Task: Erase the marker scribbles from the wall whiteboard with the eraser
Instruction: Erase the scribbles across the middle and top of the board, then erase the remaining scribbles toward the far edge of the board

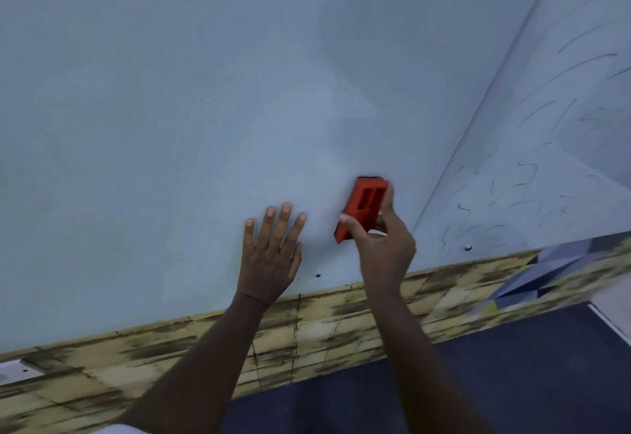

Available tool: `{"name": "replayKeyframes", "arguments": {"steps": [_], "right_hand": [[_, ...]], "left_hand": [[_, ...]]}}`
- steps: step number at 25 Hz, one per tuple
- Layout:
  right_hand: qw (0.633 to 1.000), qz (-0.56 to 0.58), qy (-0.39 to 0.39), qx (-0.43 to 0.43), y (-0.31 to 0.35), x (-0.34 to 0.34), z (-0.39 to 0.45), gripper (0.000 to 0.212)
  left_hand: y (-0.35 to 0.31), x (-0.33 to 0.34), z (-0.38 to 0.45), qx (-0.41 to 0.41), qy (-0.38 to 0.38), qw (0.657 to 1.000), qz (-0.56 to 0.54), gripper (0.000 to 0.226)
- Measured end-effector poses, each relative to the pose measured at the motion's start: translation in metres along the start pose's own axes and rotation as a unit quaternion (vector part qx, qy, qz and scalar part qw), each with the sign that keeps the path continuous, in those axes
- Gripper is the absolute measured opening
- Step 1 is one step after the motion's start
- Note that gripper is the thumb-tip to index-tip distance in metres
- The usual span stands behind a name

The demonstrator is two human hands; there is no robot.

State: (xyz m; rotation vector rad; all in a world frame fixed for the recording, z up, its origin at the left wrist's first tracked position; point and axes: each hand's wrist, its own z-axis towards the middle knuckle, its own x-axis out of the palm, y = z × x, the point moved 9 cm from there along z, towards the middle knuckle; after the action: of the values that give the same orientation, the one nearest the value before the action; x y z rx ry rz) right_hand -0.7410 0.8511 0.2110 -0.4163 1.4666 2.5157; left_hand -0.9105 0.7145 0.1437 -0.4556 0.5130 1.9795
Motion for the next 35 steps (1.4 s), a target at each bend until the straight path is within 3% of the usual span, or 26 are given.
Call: {"name": "replayKeyframes", "arguments": {"steps": [3,6,10,12,16,19,21,23,27,32,35], "right_hand": [[0.985,-0.091,0.035,-0.14,0.045,0.036,-0.028,0.089],[0.964,-0.088,0.028,-0.25,0.089,0.066,-0.053,0.077],[0.949,-0.095,0.04,-0.299,0.122,0.104,-0.085,0.073],[0.934,-0.123,0.072,-0.329,0.134,0.132,-0.109,0.072],[0.867,-0.234,0.147,-0.414,0.132,0.194,-0.174,0.072],[0.812,-0.258,0.177,-0.493,0.117,0.221,-0.212,0.064],[0.763,-0.283,0.225,-0.536,0.096,0.232,-0.234,0.068],[0.737,-0.307,0.28,-0.533,0.07,0.234,-0.243,0.078],[0.767,-0.301,0.287,-0.488,0.048,0.208,-0.233,0.084],[0.843,-0.273,0.19,-0.422,0.067,0.152,-0.188,0.072],[0.864,-0.277,0.137,-0.398,0.077,0.113,-0.155,0.063]], "left_hand": [[0.001,-0.002,-0.034,0.019,0.069,0.997,-0.036,0.089],[0.026,-0.017,-0.064,0.035,0.105,0.993,-0.031,0.085],[0.148,-0.071,-0.106,-0.084,0.065,0.993,0.045,0.079],[0.2,-0.096,-0.124,-0.1,0.049,0.991,0.077,0.078],[0.241,-0.113,-0.144,-0.094,0.057,0.989,0.1,0.077],[0.24,-0.112,-0.155,-0.133,0.074,0.985,0.086,0.078],[0.233,-0.108,-0.159,-0.159,0.101,0.98,0.064,0.082],[0.223,-0.106,-0.159,-0.161,0.125,0.978,0.046,0.084],[0.206,-0.111,-0.133,-0.135,0.135,0.981,0.027,0.064],[0.143,-0.104,-0.066,-0.03,0.118,0.992,0.001,0.055],[0.098,-0.1,-0.041,0.027,0.128,0.991,-0.029,0.059]]}}
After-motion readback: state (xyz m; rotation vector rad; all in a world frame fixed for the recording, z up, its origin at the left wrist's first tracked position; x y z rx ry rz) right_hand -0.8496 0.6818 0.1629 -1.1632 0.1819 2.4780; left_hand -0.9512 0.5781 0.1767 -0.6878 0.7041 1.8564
